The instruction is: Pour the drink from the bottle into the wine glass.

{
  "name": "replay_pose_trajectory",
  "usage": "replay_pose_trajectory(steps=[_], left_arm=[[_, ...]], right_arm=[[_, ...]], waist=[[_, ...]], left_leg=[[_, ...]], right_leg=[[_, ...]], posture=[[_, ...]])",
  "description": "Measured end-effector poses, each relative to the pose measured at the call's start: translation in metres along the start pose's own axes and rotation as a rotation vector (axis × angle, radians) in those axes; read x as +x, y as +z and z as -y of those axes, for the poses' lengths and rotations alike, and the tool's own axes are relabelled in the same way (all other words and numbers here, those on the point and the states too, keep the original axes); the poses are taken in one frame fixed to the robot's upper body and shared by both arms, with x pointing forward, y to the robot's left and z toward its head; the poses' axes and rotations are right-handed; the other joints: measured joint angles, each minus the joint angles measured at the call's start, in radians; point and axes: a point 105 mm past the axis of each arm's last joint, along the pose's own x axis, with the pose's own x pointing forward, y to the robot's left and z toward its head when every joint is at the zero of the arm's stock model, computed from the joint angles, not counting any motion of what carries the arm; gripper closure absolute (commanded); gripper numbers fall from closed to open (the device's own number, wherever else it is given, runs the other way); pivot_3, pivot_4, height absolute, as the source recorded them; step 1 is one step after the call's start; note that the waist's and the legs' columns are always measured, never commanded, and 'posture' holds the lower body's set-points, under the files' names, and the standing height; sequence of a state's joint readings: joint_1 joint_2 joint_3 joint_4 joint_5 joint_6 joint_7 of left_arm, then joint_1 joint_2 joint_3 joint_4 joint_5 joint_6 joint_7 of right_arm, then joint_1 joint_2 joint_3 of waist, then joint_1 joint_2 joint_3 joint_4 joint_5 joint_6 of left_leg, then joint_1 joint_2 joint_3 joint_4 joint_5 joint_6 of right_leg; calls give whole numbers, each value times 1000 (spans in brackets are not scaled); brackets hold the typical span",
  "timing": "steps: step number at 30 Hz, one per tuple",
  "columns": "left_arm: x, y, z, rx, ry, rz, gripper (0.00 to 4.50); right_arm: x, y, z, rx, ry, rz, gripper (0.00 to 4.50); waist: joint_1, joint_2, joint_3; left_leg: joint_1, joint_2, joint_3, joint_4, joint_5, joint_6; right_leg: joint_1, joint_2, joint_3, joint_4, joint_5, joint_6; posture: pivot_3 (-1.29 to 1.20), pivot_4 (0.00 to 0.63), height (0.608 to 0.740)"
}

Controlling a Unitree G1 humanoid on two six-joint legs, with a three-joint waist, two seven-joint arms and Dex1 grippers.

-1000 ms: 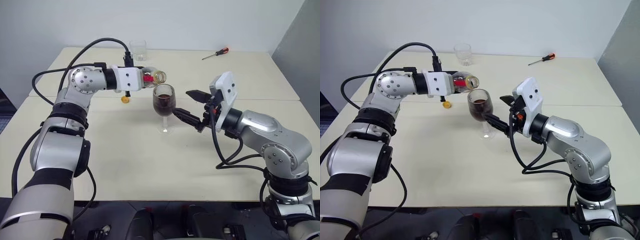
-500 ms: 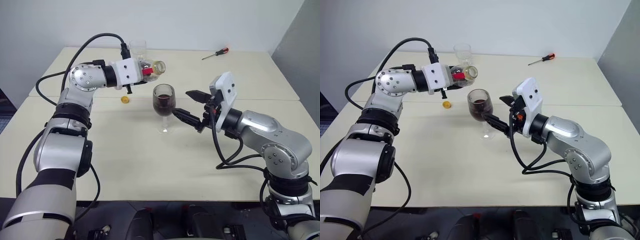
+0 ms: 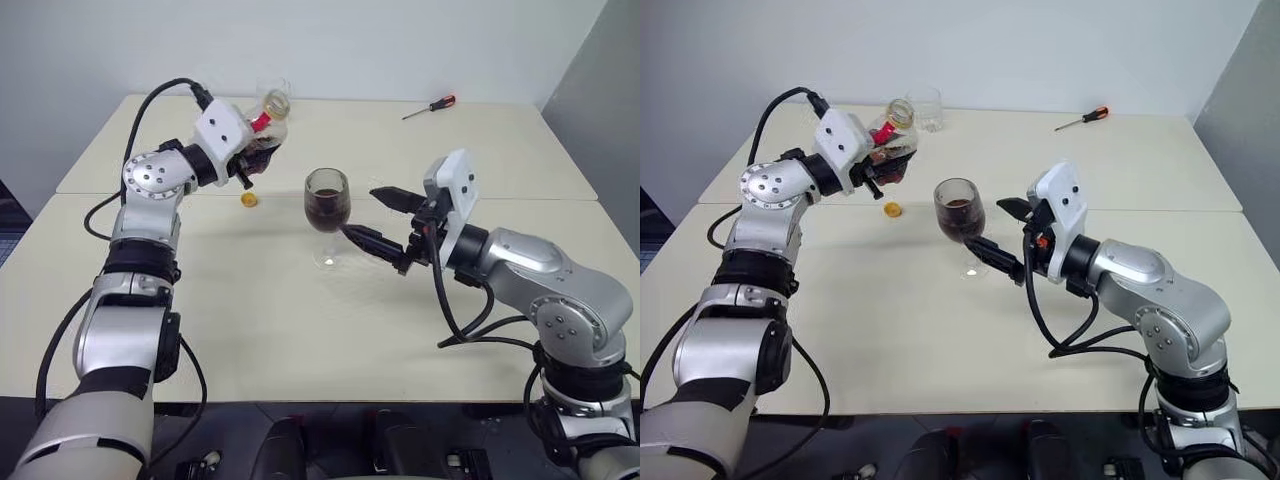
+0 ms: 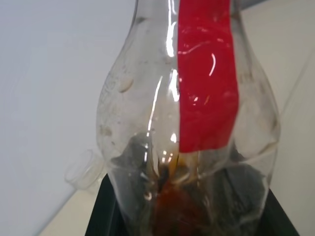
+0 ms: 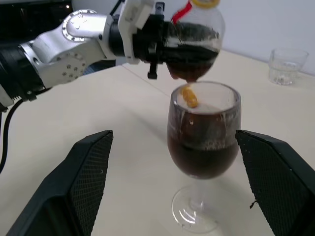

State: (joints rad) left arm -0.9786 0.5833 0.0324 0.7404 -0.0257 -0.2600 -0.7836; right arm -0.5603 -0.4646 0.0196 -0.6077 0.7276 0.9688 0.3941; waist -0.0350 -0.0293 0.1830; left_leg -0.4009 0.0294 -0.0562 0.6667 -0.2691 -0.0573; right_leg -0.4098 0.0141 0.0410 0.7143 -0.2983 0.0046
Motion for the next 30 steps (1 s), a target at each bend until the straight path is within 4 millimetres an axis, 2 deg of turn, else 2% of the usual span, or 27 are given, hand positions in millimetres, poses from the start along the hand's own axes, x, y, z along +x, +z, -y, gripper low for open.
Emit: replay_pose_trajectory(steps=[7, 13, 17, 21, 26, 30], left_arm=[[-35, -38, 9, -221, 186, -130, 3217], [-65, -47, -8, -292, 383, -170, 3217], [-87, -66, -16, -360, 514, -203, 3217], [-108, -94, -24, -449, 632, -251, 3217], [-115, -120, -21, -544, 702, -276, 3217], [-98, -123, -18, -611, 715, -228, 3217]], right_arm=[[-9, -5, -8, 1, 15, -7, 232], [-18, -2, -24, 28, 76, 31, 232], [-25, -2, -37, 49, 128, 52, 232], [-30, -7, -37, 56, 128, 60, 232], [-31, -10, -38, 37, 126, 60, 232], [-28, -10, -39, 24, 123, 73, 232]], waist=[[3, 0, 0], [4, -1, -1], [6, -1, -1], [6, -2, -1], [9, -3, -2], [10, -5, -3]], left_leg=[[-1, 1, -2, 2, 0, 0], [0, 1, -4, 2, 0, 0], [0, 0, -5, 2, 0, 0], [1, -1, -4, 2, 0, 0], [1, -1, -5, 2, 0, 0], [0, -2, -4, 2, 0, 0]], right_leg=[[0, -1, 0, 1, 0, 0], [3, -1, 0, -1, 0, 0], [3, -1, 0, -1, 0, 0], [4, -1, -1, -1, 0, 0], [4, -1, -2, -1, 0, 0], [4, -1, -3, -1, 0, 0]], posture=[[0, 150, 740], [0, 150, 740], [0, 150, 740], [0, 150, 740], [0, 150, 740], [0, 150, 740]])
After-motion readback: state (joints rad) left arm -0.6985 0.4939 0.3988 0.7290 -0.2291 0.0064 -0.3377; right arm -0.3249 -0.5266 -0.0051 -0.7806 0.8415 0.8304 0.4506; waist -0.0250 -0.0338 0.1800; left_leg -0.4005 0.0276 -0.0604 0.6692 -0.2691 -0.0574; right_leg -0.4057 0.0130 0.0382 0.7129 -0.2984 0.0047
